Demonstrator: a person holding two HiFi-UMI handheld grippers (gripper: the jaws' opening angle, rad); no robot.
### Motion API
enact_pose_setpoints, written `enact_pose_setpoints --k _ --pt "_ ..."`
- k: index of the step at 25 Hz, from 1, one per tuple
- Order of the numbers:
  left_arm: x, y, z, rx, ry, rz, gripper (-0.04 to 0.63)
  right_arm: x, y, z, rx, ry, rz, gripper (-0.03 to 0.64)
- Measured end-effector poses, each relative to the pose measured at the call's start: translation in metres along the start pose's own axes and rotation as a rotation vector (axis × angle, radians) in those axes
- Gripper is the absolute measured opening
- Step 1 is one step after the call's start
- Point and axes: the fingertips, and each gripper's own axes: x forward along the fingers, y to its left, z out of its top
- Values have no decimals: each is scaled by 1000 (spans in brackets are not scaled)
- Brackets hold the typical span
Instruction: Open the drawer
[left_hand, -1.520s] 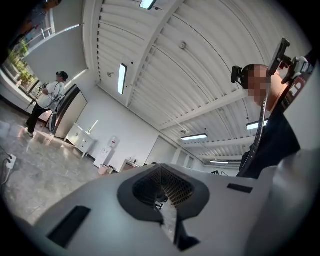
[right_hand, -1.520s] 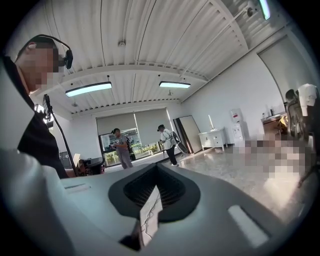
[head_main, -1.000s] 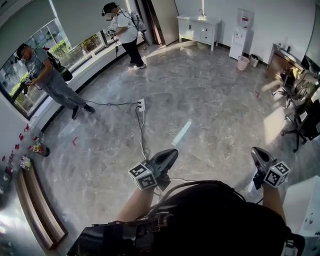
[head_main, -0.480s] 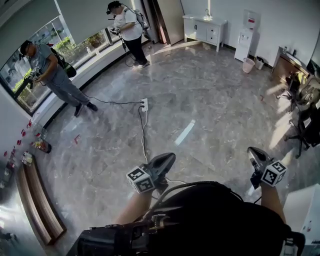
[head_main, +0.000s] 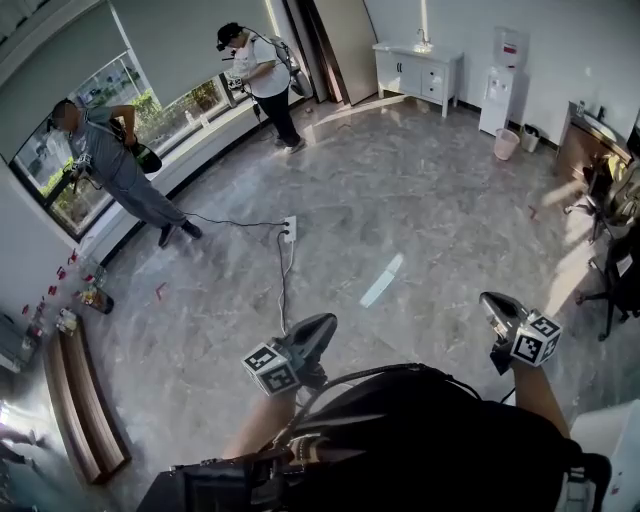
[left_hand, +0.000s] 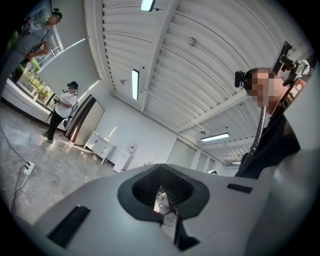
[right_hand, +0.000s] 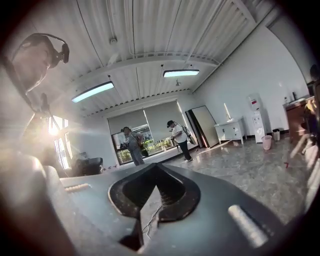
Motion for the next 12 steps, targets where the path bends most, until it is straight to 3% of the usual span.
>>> enact_pose_setpoints --k 6,12 --pt "103 -28 -24 13 -2 -13 1 -31 -90 16 -10 9 21 2" --pt "160 -30 -36 10 40 -6 2 -40 -151 19 35 13 1 2"
